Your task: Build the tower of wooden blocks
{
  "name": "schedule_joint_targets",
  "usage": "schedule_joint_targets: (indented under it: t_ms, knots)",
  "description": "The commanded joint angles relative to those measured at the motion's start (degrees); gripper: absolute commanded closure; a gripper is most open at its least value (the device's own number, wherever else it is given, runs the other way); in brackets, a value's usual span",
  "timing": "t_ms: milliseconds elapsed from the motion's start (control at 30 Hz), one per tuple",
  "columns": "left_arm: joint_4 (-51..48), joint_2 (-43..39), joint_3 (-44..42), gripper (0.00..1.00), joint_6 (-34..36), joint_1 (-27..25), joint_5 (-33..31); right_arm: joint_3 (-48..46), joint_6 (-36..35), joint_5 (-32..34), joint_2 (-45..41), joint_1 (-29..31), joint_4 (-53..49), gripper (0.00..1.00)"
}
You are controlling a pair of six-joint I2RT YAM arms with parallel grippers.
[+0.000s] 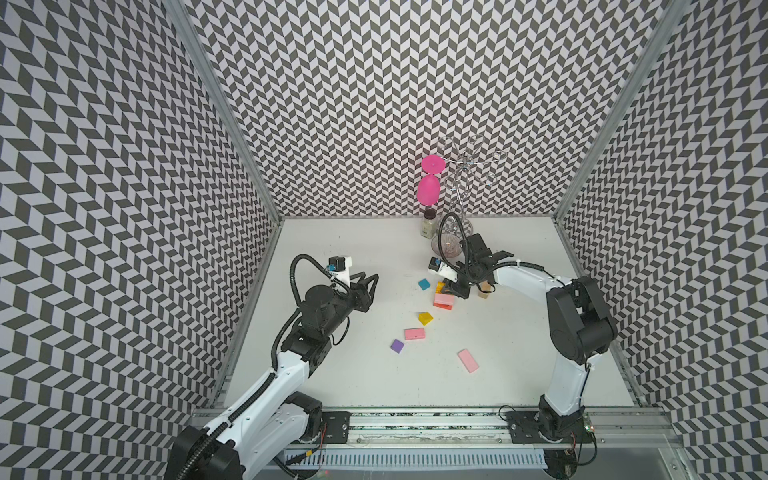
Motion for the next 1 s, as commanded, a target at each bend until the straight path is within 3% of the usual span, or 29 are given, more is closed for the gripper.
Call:
schedule_joint_targets:
  t_ms: [0, 367, 567, 667, 767, 967]
  knots:
    - [1.64, -1.08, 0.04, 0.53, -0.24, 0.14, 0.67, 1.84, -0.23, -1.60, 0.88, -0.26, -0.07, 0.66]
    - [1.73, -0.96, 0.03, 0.53, -0.23, 0.18, 0.75, 2.60, -0.35, -1.77, 1.34, -0.29, -0.57, 0.65]
    - [2.15, -0.54, -0.04, 0.53, -0.44, 0.15, 0.99, 1.77, 2.10, -2.60, -4.40, -0.30, 4.00, 0.70]
    - [2.53, 0.20, 0.05, 0.53, -0.58, 0.14, 1.40, -0.34, 6.19, -1.25, -9.35, -0.29, 8.54, 0.68]
    - [3.48, 1.79, 0.37, 0.53, -0.76, 0.05, 2.31, -2.34, 17.26, 6.92, -12.97, -0.31, 15.76, 0.65]
    - [7.04, 7.28, -0.15, 0.53, -1.81, -1.85, 2.17, -6.43, 30.80, 19.16, -11.02, -0.44, 20.56, 0.69]
